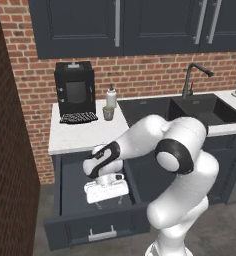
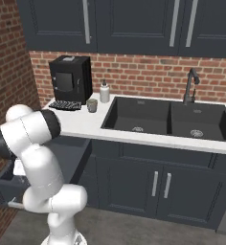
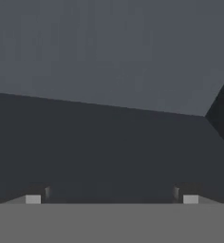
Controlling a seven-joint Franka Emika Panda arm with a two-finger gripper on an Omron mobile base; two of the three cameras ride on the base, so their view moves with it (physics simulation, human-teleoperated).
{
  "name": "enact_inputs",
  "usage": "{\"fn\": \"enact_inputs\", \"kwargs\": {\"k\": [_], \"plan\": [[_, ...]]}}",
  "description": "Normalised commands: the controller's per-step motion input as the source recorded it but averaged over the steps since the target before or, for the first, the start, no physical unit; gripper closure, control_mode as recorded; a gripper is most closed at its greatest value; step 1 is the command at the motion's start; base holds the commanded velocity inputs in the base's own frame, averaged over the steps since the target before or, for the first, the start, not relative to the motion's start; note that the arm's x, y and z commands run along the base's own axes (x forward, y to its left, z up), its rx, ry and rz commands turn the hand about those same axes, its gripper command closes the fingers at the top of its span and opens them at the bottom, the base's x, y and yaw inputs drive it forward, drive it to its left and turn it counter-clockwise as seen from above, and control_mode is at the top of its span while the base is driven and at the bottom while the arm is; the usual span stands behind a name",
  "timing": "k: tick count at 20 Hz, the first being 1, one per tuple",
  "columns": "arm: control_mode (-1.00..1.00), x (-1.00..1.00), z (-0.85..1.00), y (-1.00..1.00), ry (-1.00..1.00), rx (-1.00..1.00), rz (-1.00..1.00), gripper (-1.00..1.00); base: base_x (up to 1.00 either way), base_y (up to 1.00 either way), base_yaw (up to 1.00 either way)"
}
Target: Pick the measuring cup from the drawer and place it on the counter.
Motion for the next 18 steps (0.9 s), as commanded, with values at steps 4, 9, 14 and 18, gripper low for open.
{"fn": "enact_inputs", "kwargs": {"k": [4,9,14,18], "plan": [[-1.00,0.05,0.93,0.00,-0.01,0.05,0.00,-1.00,0.00,0.00,0.00],[-1.00,0.47,0.64,0.00,-0.05,0.06,-0.01,-1.00,0.00,0.00,0.00],[-1.00,0.55,0.10,0.05,-0.01,0.01,-0.08,-1.00,0.00,0.00,0.00],[-1.00,0.61,0.00,0.31,0.00,0.00,-0.05,-1.00,0.00,0.00,0.00]]}}
